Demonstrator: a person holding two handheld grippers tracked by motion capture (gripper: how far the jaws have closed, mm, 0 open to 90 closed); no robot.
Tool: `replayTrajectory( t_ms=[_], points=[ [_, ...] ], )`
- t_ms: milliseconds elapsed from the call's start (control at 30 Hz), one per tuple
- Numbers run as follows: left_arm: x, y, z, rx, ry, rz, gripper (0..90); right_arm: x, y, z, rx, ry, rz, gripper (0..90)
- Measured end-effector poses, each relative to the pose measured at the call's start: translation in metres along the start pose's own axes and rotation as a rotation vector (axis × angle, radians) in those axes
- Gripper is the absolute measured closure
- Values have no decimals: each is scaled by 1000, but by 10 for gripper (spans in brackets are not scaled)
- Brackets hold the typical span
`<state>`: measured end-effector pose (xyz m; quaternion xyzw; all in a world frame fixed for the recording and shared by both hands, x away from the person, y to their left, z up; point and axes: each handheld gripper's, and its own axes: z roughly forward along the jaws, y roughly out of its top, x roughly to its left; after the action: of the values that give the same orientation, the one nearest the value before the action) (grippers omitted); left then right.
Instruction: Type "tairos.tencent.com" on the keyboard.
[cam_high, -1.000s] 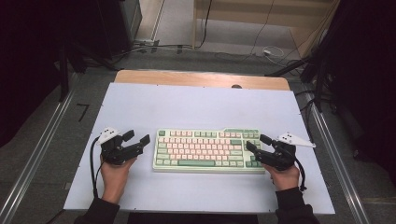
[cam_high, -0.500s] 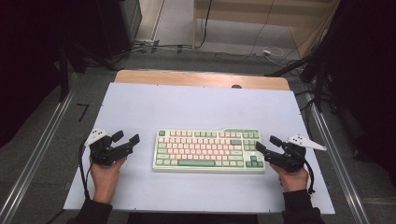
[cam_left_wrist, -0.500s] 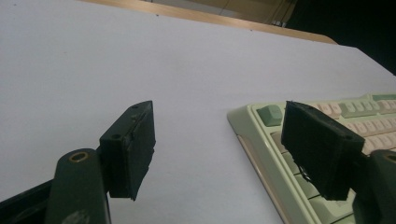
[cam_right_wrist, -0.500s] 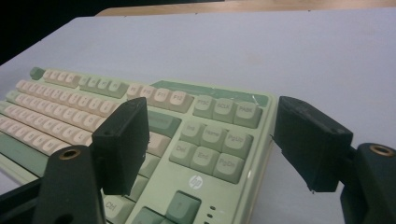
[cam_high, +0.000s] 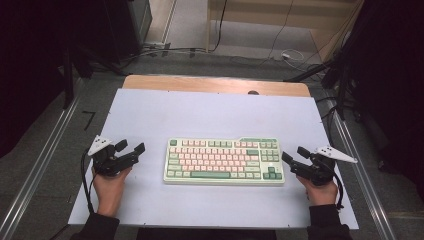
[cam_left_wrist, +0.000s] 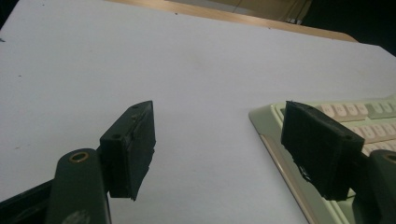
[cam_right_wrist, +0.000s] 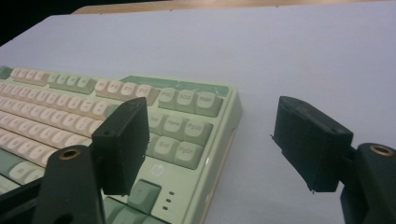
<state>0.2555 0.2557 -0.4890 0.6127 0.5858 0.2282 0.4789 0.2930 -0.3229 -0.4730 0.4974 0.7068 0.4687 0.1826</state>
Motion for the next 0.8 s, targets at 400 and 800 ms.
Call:
replayTrajectory(
  t_ms=[400, 800],
  points=[
    [16, 1, -3, -7, 53, -22, 268, -18, -3, -6, -8, -63, 30, 249],
    [20, 1, -2, 4, 78, -12, 268, -33, -6, -8, 0, -107, 61, 249]
  ],
)
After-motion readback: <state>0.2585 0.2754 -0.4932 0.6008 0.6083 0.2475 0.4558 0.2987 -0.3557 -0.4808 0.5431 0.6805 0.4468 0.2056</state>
